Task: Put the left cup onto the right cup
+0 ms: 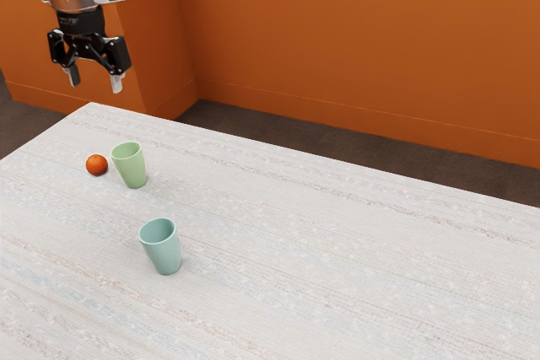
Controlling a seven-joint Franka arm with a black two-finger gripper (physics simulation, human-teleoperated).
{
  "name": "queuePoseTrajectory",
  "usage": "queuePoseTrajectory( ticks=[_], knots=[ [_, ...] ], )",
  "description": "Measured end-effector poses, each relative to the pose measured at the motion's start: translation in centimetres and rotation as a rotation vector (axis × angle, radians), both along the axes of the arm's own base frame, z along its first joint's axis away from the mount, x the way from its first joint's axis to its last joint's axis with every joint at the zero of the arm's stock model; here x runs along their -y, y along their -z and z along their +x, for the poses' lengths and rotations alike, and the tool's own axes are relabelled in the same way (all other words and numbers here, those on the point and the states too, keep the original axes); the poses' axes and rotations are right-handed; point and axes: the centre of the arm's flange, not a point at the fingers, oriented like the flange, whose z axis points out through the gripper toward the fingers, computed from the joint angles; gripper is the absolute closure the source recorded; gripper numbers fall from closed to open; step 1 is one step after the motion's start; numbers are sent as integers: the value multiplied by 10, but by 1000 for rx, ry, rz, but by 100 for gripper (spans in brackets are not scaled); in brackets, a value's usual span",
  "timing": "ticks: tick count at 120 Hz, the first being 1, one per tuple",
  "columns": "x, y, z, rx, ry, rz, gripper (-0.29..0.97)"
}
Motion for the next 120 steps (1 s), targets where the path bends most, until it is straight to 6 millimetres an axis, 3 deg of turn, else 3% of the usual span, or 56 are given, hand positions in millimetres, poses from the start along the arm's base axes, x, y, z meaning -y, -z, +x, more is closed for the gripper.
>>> queuePoseTrajectory(
  ticks=[16,27,57,70,87,120],
  knots=[
    [-7,0,0,1,-17,1,0],
    [-10,11,10,-14,-25,0,0],
    [1,38,98,-9,-4,32,0],
    [25,49,134,10,33,41,0],
    [42,81,159,-14,57,41,0],
    [36,162,163,-136,44,28,0]
  ],
)
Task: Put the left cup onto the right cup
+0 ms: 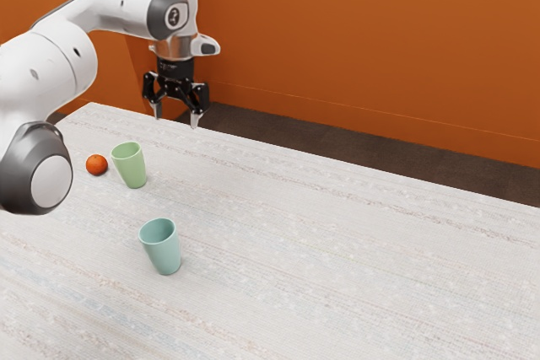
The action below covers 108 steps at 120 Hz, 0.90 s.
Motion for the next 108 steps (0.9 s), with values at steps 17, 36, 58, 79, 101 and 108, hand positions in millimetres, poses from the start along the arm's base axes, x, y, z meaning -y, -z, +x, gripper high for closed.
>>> queuePoseTrajectory(
  ticks=[17,36,58,79,101,108],
  knots=[
    [-15,26,0,-13,-22,-3,0],
    [-49,33,0,20,-42,-1,0],
    [-109,36,-11,32,-79,13,0],
    [-164,58,-30,21,-121,-18,0],
    [-184,66,-29,78,-101,-34,0],
    [-186,65,-25,110,-86,-30,0]
  ],
)
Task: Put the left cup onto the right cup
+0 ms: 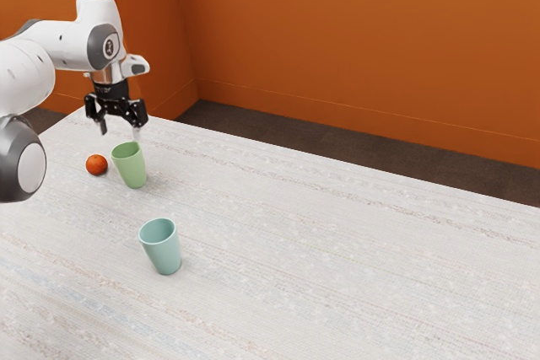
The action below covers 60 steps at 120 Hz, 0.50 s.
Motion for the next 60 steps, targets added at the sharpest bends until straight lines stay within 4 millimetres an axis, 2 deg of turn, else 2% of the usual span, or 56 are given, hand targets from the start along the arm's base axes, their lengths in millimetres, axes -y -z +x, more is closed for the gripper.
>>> queuePoseTrajectory(
  ticks=[20,38,60],
  knots=[
    [0,7,11,53,39,6,0],
    [4,28,20,70,72,-16,0],
    [4,51,20,59,89,-26,0]
  ],
)
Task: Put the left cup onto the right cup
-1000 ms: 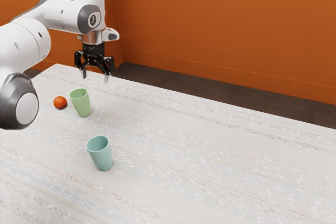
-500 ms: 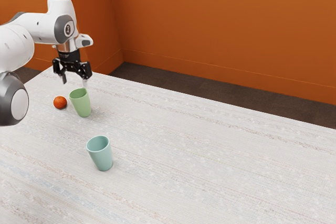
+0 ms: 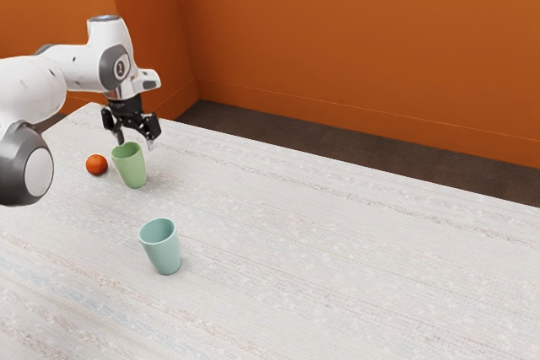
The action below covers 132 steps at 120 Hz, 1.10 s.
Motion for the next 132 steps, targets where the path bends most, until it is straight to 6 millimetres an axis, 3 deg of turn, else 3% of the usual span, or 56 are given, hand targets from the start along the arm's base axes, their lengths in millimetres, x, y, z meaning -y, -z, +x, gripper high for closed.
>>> queuePoseTrajectory(
  ticks=[16,31,42,58,74,115,132],
  knots=[
    [3,30,-7,-33,9,-18,0],
    [7,44,-6,-36,18,-22,0],
    [7,48,-5,-33,22,-19,14],
    [2,44,-6,-23,21,-14,46],
    [1,40,-6,-17,15,-16,64],
    [0,36,-7,-36,22,15,77],
    [3,14,-8,-49,41,49,78]
  ],
)
